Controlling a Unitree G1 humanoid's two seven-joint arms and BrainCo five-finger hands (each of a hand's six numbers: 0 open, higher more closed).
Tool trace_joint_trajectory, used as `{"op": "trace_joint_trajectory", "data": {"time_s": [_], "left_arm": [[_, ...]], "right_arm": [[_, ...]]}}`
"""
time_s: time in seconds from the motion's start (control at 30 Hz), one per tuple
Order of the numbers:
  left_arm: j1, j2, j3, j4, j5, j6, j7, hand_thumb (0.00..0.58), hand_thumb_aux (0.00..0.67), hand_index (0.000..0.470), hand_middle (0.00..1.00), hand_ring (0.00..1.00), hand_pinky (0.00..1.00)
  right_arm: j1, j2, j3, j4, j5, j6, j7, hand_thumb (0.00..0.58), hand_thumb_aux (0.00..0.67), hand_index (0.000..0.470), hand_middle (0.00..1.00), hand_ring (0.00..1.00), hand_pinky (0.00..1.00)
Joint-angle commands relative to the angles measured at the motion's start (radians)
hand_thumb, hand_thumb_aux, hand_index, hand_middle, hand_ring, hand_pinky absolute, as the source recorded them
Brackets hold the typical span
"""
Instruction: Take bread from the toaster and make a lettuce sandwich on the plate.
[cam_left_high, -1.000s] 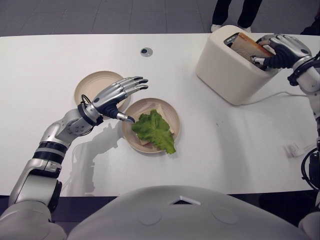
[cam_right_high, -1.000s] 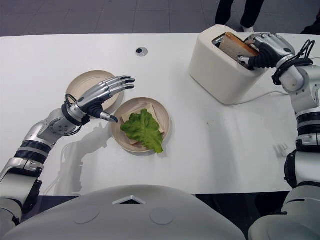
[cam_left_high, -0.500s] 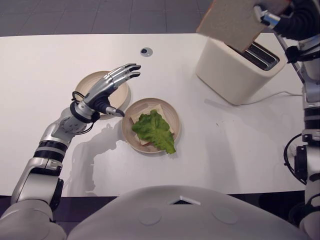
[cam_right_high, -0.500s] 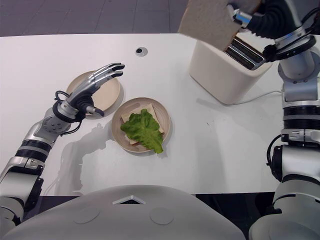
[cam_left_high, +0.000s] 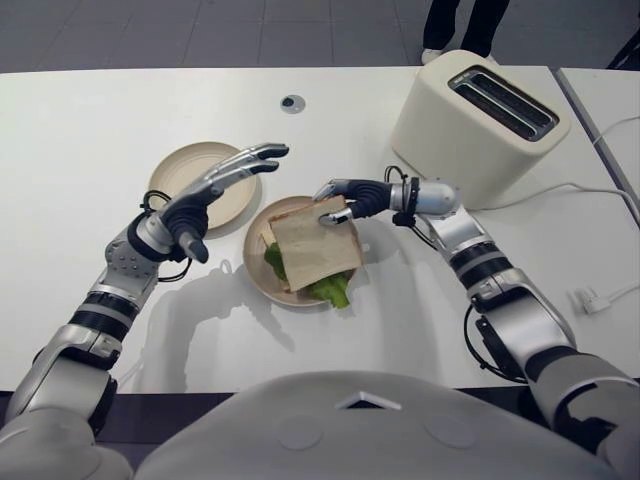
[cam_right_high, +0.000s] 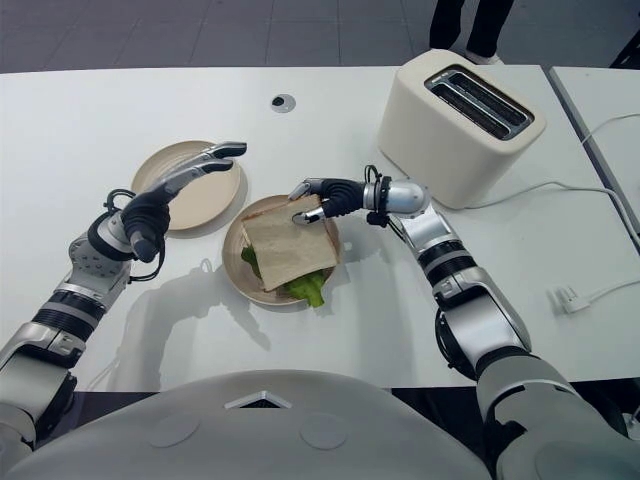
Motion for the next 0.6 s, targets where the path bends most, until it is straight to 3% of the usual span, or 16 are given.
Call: {"op": "trace_joint_trajectory", "data": {"time_s": [0.03, 0.3, 0.33, 0.37, 0.43, 0.47, 0.6], "left_arm": [[0.034, -0.031, -0.005, 0.019, 0.217, 0.055, -0.062, 0.0, 0.0, 0.0, 0.0, 0.0, 0.0], [0.026, -0.051, 0.007, 0.099, 0.463, 0.153, -0.072, 0.0, 0.0, 0.0, 0.0, 0.0, 0.0], [0.017, -0.045, 0.01, 0.126, 0.503, 0.168, -0.067, 0.0, 0.0, 0.0, 0.0, 0.0, 0.0], [0.013, -0.039, 0.006, 0.15, 0.538, 0.174, -0.064, 0.0, 0.0, 0.0, 0.0, 0.0, 0.0], [-0.002, -0.039, -0.008, 0.203, 0.602, 0.184, -0.049, 0.0, 0.0, 0.0, 0.0, 0.0, 0.0], [-0.013, -0.044, -0.012, 0.232, 0.623, 0.189, -0.039, 0.0, 0.0, 0.0, 0.0, 0.0, 0.0], [-0.037, -0.058, -0.026, 0.289, 0.655, 0.188, -0.005, 0.0, 0.0, 0.0, 0.0, 0.0, 0.0]], "right_arm": [[-0.048, 0.028, 0.032, 0.111, -0.221, -0.116, -0.19, 0.58, 0.67, 0.47, 1.0, 1.0, 1.0], [-0.087, 0.015, 0.062, 0.162, -0.476, -0.173, -0.442, 0.58, 0.67, 0.47, 1.0, 1.0, 1.0], [-0.091, 0.001, 0.071, 0.138, -0.532, -0.168, -0.49, 0.538, 0.489, 0.343, 1.0, 1.0, 1.0], [-0.093, -0.011, 0.078, 0.115, -0.58, -0.164, -0.531, 0.0, 0.0, 0.0, 0.91, 0.91, 0.91], [-0.094, -0.027, 0.082, 0.074, -0.644, -0.155, -0.589, 0.0, 0.0, 0.0, 0.41, 0.41, 0.41], [-0.096, -0.03, 0.073, 0.052, -0.659, -0.149, -0.624, 0.0, 0.0, 0.0, 0.0, 0.0, 0.0], [-0.135, -0.039, -0.014, 0.011, -0.656, -0.128, -0.774, 0.0, 0.0, 0.0, 0.0, 0.0, 0.0]]}}
